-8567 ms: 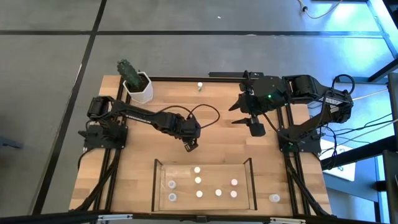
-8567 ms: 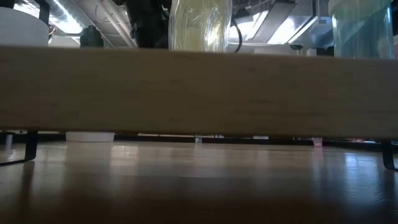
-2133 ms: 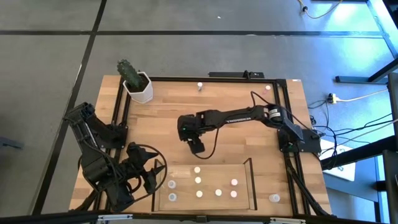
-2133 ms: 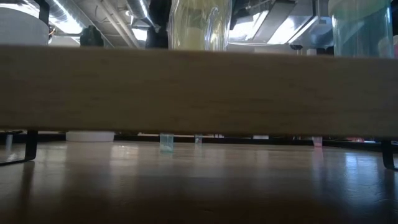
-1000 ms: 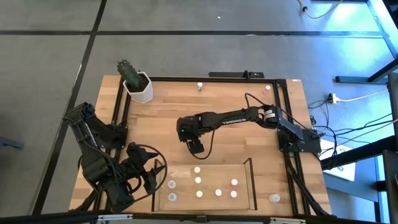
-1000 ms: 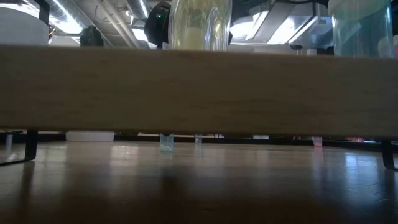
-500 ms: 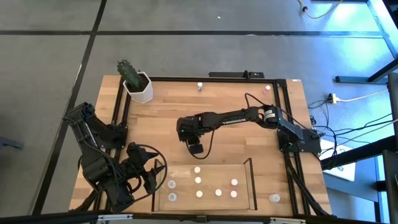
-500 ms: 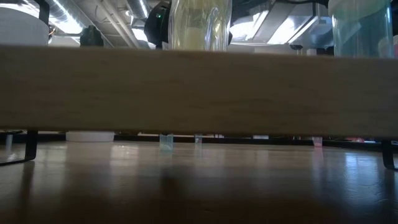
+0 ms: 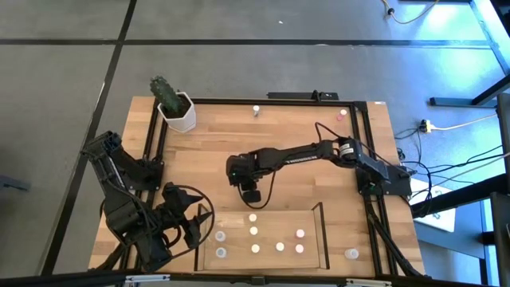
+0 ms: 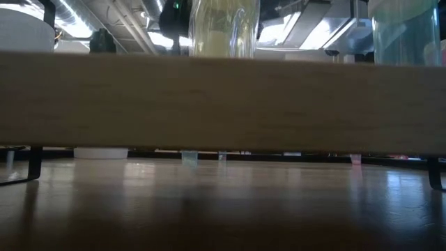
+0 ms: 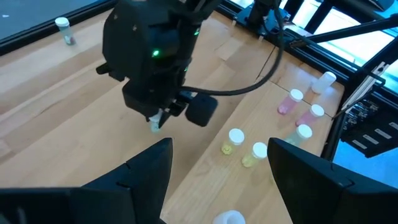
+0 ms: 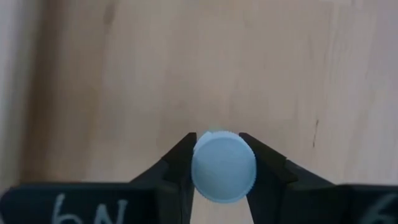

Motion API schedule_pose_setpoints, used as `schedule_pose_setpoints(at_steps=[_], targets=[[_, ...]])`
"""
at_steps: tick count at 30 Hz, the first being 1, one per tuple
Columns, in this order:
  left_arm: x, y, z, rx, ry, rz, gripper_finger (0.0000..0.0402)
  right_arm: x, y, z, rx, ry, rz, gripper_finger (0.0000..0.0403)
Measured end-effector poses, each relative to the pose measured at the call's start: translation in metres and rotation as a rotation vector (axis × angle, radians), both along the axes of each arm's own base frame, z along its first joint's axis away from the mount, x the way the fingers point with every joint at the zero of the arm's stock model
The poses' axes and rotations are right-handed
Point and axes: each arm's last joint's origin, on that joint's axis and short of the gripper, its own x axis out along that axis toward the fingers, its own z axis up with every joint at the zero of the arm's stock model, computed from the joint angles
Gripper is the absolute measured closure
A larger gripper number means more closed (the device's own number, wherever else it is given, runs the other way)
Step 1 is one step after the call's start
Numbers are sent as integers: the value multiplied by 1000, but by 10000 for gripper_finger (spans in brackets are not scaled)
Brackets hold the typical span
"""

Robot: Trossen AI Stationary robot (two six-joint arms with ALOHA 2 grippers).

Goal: Pick and place medicine bottles onto shelf by color
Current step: Put the bottom blue pill bottle on the shelf aligned with the other blue pill bottle

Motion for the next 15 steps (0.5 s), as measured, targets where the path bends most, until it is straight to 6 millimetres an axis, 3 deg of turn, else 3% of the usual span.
schedule_pose_setpoints(at_steps=[8,15], targets=[[0,0,0,18,11,-15,146,0,35,43,-19,-8,34,290],[0,0,0,37,21,-30,146,-13,60,99,-70,2,22,298]])
